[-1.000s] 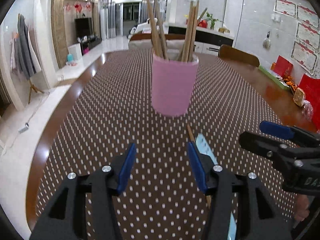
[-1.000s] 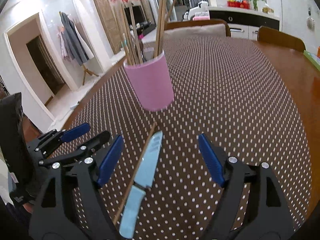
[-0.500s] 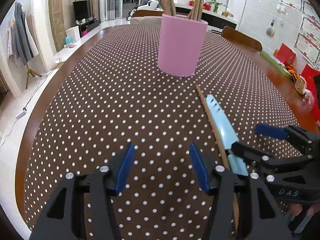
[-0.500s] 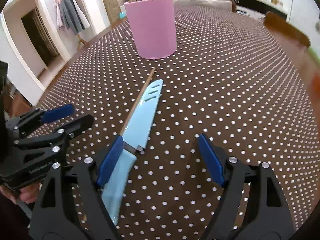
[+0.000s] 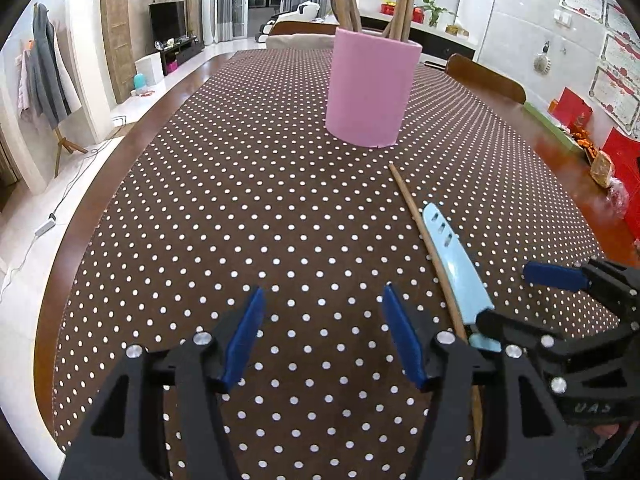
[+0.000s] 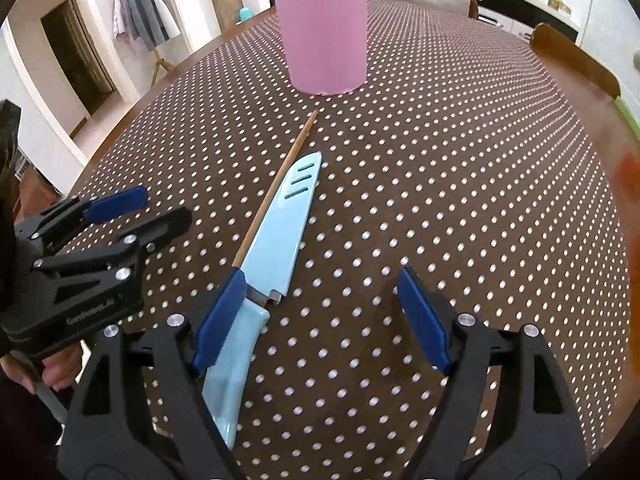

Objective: Organize utensils
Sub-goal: 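Move the right gripper down over the light-blue knife handle, then close the right gripper on the light-blue knife and lift it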

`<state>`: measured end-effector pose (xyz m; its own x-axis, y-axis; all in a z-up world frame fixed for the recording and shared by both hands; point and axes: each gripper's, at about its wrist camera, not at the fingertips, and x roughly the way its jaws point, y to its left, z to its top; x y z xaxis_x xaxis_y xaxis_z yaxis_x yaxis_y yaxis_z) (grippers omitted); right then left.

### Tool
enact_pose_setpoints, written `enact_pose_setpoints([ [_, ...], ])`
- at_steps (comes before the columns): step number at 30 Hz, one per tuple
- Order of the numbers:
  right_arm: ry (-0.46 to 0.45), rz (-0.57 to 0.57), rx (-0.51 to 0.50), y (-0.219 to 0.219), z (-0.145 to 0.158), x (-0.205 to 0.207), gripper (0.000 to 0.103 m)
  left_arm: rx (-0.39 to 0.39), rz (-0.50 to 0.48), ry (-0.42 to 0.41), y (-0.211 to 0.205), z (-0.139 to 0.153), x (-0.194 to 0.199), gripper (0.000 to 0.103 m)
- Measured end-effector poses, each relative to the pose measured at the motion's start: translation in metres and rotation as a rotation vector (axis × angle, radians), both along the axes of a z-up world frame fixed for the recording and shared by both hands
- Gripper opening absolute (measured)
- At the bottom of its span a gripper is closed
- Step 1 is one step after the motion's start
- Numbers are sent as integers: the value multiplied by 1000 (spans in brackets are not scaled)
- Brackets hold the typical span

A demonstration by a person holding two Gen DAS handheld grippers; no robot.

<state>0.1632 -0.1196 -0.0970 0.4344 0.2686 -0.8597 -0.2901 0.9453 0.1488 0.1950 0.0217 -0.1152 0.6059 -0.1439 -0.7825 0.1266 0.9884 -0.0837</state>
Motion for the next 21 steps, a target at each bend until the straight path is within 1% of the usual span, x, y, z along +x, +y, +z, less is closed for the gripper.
enact_pose_setpoints([
  [2,5,3,5,0,2,-3,77,2,0,0,0,0,0,61],
  [4,6,34,4,3,3,-9,77,4,0,-1,0,1,-1,61],
  [6,11,67,-21,9,1,-16,77,4,16,-5,4,2,-4,61],
  [7,-14,73,-48,12,0,-19,77,-1,26,-9,5,4,-3,61],
  [9,-42,57,-42,13,-2,-20,77,-22,47,-15,12,5,-3,61],
  [11,-46,38,-37,12,-2,-15,77,-35,60,-5,17,5,-4,61],
  [13,-44,20,-38,13,-1,-8,74,-40,67,0,20,6,-4,61],
  [14,-50,13,-55,14,0,-5,67,-38,69,0,21,6,-4,61],
  [15,-65,8,-81,15,0,-2,57,-37,74,-1,24,6,-6,61],
  [17,-101,14,-106,18,-1,4,47,-40,79,1,27,7,-8,61],
  [18,-116,16,-95,17,-2,9,47,-43,80,4,27,7,-7,61],
  [19,-130,5,-88,16,-2,12,43,-46,81,7,27,8,-6,61],
  [20,-140,-7,-77,13,-2,17,34,-49,83,13,26,9,-5,61],
  [21,-138,-14,-62,10,-3,22,31,-53,82,17,24,10,-3,61],
])
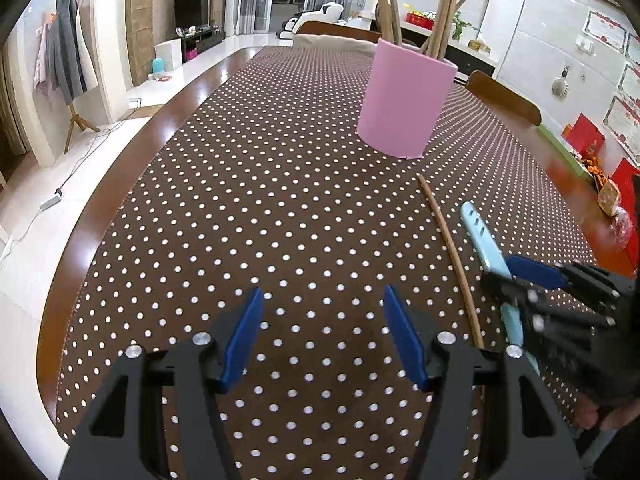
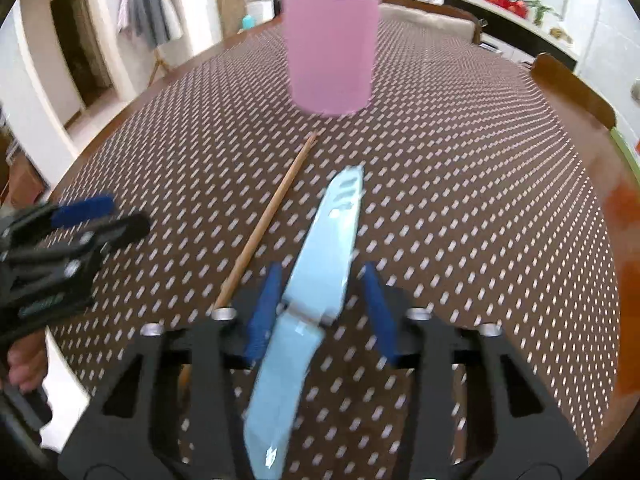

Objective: Organize utensils
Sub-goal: 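Close the right gripper on the light-blue knife and lift it, then carry the knife above the pink cup with the right gripper while the left gripper grasps the last chopstick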

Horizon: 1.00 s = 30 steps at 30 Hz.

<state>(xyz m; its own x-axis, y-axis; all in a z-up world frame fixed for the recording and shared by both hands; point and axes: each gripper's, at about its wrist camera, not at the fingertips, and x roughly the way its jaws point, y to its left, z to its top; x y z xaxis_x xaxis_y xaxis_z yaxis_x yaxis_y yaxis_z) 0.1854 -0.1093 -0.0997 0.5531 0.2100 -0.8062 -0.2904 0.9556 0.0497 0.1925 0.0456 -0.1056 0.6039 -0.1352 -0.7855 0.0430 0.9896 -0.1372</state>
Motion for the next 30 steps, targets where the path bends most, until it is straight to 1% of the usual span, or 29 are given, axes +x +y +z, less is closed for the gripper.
enact_pose_setpoints([
  [3,19,0,61,-11,1,8,29,-23,-33,23,-12,2,6,61],
  [4,26,-6,97,-17,0,9,29,-24,-46,32,-18,2,8,61],
  [6,41,-23,166,-30,0,12,28,-16,-82,44,-32,3,11,61],
  [9,52,-55,244,-45,-1,13,28,10,-113,57,-50,1,15,61],
  [11,48,-67,265,-52,-1,13,28,32,-122,71,-61,-2,19,64],
  [12,45,-76,271,-56,-1,12,28,61,-119,63,-69,-2,21,64],
  [14,44,-88,281,-64,0,12,28,89,-117,60,-78,-3,28,64],
  [17,35,-96,318,-78,5,8,28,115,-79,52,-85,-4,38,64],
  [19,19,-96,332,-84,10,7,28,129,-87,48,-92,-5,43,63],
  [20,8,-94,336,-87,14,6,28,160,-86,42,-97,-6,46,63],
  [21,-2,-92,337,-88,17,4,28,177,-77,33,-100,-6,49,61],
  [23,-14,-93,336,-90,22,3,28,171,-66,33,-99,-6,50,45],
  [24,-18,-97,337,-92,24,1,28,175,-71,36,-100,-4,53,29],
  [25,-21,-97,339,-93,26,-1,28,176,-70,38,-101,-3,56,16],
  [27,-30,-99,347,-96,30,-3,27,179,-58,40,-98,-3,62,6],
  [29,-44,-95,350,-93,35,-6,27,139,-57,48,-94,-1,67,6],
  [30,-56,-93,350,-92,39,-7,27,106,-55,49,-89,-1,68,5],
])
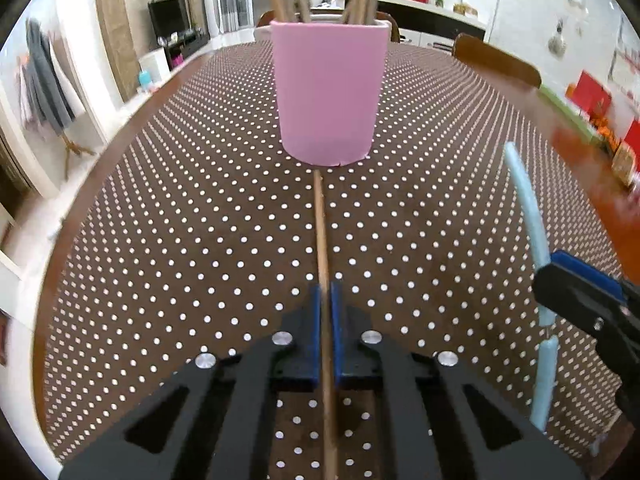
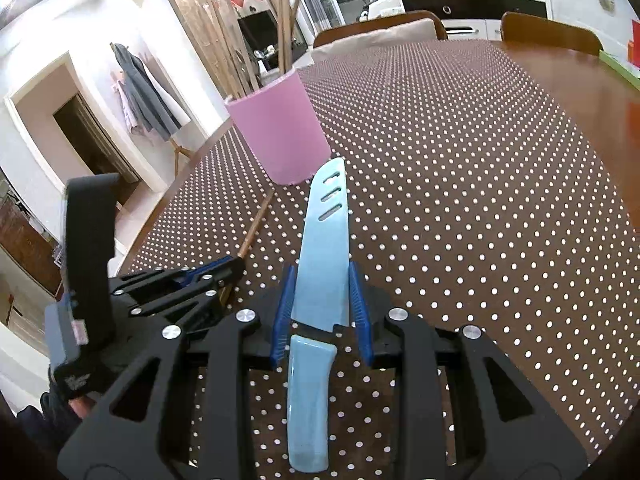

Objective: Organize utensils
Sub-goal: 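Carry the knife above the pink cup with the right gripper while the left gripper grasps the last chopstick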

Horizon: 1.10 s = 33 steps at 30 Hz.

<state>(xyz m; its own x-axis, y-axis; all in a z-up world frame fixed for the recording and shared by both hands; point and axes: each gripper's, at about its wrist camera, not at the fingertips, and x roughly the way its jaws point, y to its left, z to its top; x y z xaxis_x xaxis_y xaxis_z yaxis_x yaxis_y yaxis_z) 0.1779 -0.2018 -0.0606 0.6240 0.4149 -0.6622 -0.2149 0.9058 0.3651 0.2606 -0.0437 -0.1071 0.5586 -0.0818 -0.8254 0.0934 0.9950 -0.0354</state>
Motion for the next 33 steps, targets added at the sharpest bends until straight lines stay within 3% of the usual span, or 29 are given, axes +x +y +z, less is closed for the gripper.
enact_pose_setpoints([
  [3,-20,5,3,1,10,-7,27,-59,-6,-47,6,3,-4,5],
  [11,-90,19,18,6,40,-17,27,-125,-21,-192,14,35,-22,5],
  [16,-131,20,20,11,58,-26,27,-121,-20,-304,15,57,-34,5],
  [21,-161,8,7,11,75,-25,27,-151,-27,-357,24,68,-49,5],
  [33,-217,-21,-8,11,106,-9,27,-198,8,-479,34,104,-43,5],
])
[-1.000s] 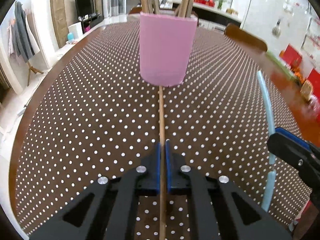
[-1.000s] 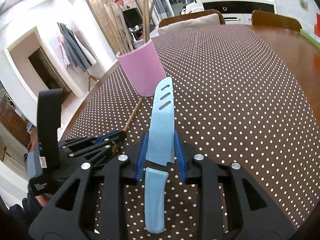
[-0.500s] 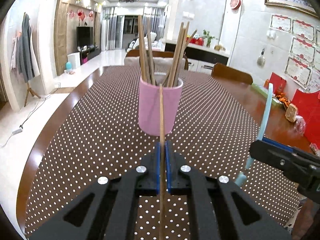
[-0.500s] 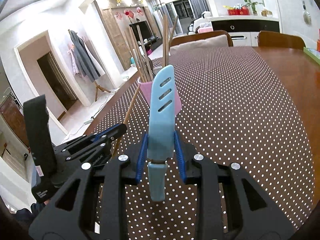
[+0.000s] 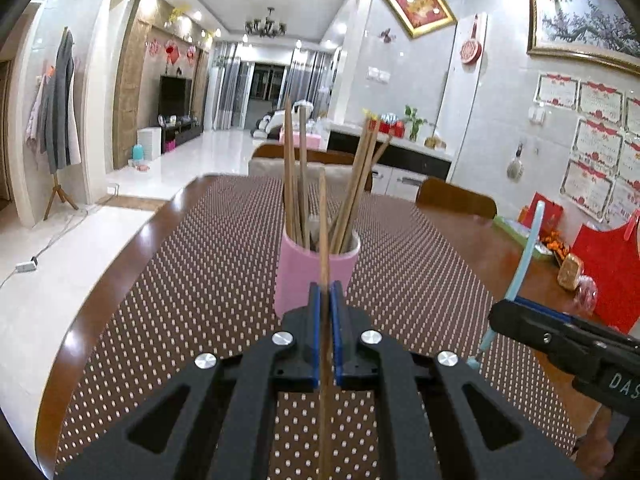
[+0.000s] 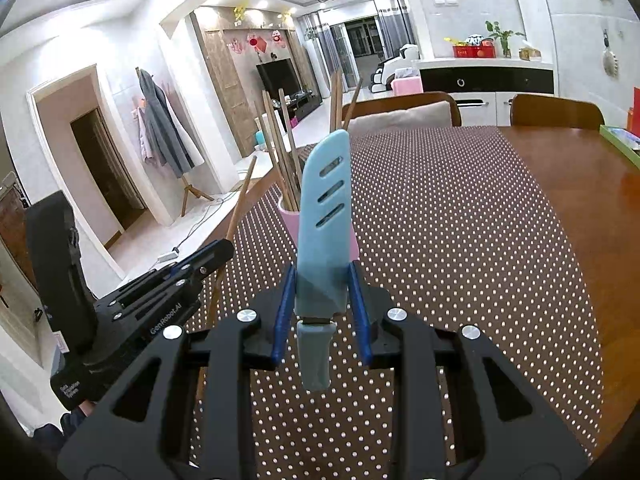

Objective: Organize utensils
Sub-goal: 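Carry the knife above the pink cup with the right gripper while the left gripper grasps the last chopstick, then lower the knife and chopstick into the pink cup with both grippers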

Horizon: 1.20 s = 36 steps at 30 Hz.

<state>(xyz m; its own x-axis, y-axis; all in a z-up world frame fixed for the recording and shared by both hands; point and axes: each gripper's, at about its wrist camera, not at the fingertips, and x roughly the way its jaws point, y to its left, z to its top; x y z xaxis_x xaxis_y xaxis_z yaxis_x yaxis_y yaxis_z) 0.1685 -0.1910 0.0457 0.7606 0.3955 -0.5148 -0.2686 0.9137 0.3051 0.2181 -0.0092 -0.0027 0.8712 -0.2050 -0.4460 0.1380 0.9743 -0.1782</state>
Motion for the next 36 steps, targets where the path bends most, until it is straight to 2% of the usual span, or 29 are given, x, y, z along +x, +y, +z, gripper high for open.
enact_pose_setpoints([
  [5,-23,-10,1,3,16,15,27,31,29,-108,-4,23,4,6],
  [12,-69,-8,-17,10,44,35,27,29,58,-201,-7,49,20,6],
  [17,-110,-14,-17,14,66,54,27,40,99,-223,-7,64,50,6],
  [21,-129,-14,-39,19,82,75,27,6,117,-239,1,78,75,6],
  [24,-153,-26,-52,22,89,89,27,-38,120,-288,7,87,88,6],
  [30,-155,-33,-51,25,87,121,27,-103,97,-340,9,91,111,6],
  [36,-138,-18,-69,32,78,152,27,-93,77,-373,0,86,137,6],
])
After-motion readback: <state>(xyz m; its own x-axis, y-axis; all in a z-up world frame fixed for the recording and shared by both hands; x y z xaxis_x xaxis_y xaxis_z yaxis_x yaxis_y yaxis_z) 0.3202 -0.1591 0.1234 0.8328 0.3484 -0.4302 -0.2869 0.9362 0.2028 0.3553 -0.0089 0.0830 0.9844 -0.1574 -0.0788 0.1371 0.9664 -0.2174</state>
